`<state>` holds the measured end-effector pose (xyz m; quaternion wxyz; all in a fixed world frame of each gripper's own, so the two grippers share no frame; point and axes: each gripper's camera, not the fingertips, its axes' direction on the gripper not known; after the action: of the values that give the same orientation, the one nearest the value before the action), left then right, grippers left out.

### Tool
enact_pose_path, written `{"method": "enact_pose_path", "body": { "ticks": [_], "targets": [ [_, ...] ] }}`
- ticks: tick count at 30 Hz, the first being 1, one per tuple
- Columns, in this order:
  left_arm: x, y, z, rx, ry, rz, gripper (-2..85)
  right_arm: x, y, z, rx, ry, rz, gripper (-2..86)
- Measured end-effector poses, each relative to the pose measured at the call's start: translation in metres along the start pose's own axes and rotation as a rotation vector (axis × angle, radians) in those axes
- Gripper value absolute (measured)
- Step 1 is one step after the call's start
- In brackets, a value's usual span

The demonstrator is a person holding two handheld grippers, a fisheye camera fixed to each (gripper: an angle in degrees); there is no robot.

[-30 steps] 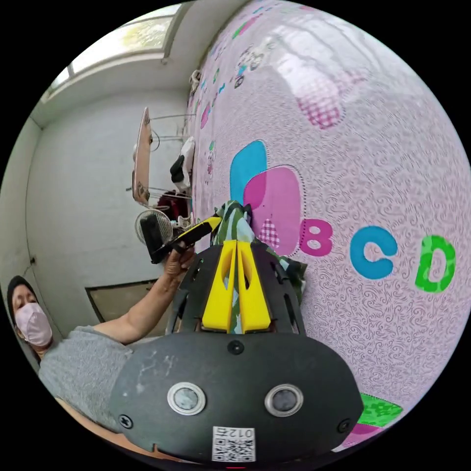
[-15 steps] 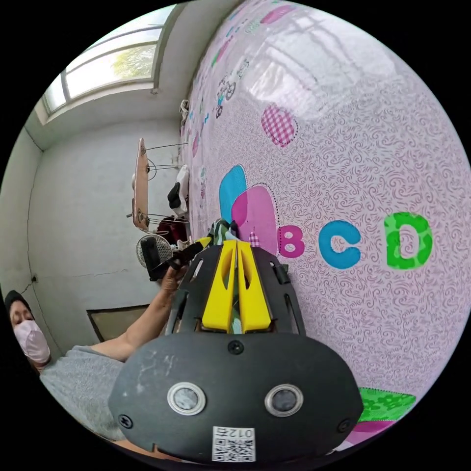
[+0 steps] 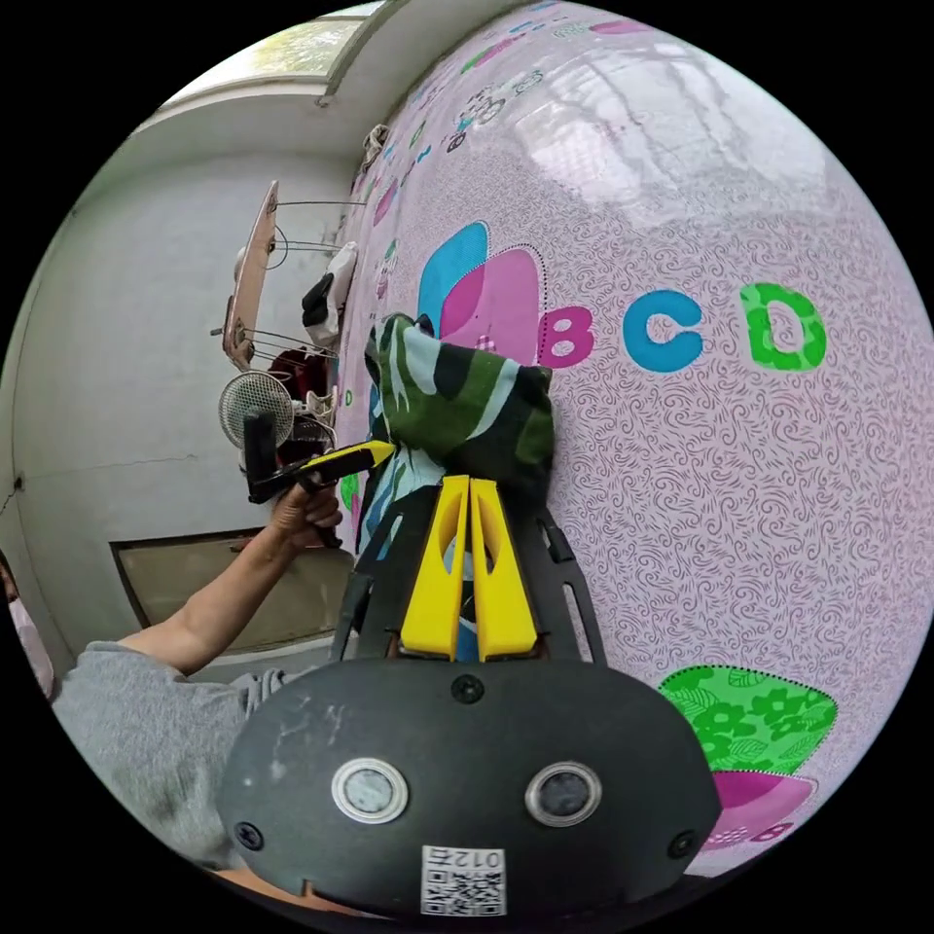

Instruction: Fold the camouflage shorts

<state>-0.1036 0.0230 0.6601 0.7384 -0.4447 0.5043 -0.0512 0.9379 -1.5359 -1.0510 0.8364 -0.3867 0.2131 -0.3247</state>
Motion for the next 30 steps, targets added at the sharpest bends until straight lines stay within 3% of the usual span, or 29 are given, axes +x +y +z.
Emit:
{"method": "enact_pose_path", "body": {
  "ticks": [5, 10, 19, 22, 26, 30],
  "targets": [
    [0.037, 0.03, -0.004, -0.082, 0.053, 0.188, 0.4, -0.072, 0.069, 0.028, -0.249, -0.168, -0.187, -0.9],
    [0.047, 0.076, 0.02, -0.206, 0.043, 0.259, 0.4, -0.098, 0.136, 0.089, -0.413, -0.171, -0.22, -0.9],
    [0.034, 0.079, 0.056, -0.189, -0.056, 0.227, 0.0, -0.131, 0.158, 0.154, -0.401, 0.053, -0.25, -0.9],
    [0.033, 0.079, 0.056, -0.177, -0.037, 0.173, 0.1, -0.148, 0.164, 0.159, -0.385, 0.037, -0.235, -0.9],
    [0.055, 0.093, 0.056, -0.182, -0.18, 0.249, 0.1, -0.174, 0.182, 0.158, -0.379, 0.051, -0.311, -0.9],
    [0.039, 0.091, 0.077, -0.156, -0.201, 0.138, -0.1, -0.159, 0.182, 0.171, -0.35, 0.009, -0.228, -0.9]
  ]
}}
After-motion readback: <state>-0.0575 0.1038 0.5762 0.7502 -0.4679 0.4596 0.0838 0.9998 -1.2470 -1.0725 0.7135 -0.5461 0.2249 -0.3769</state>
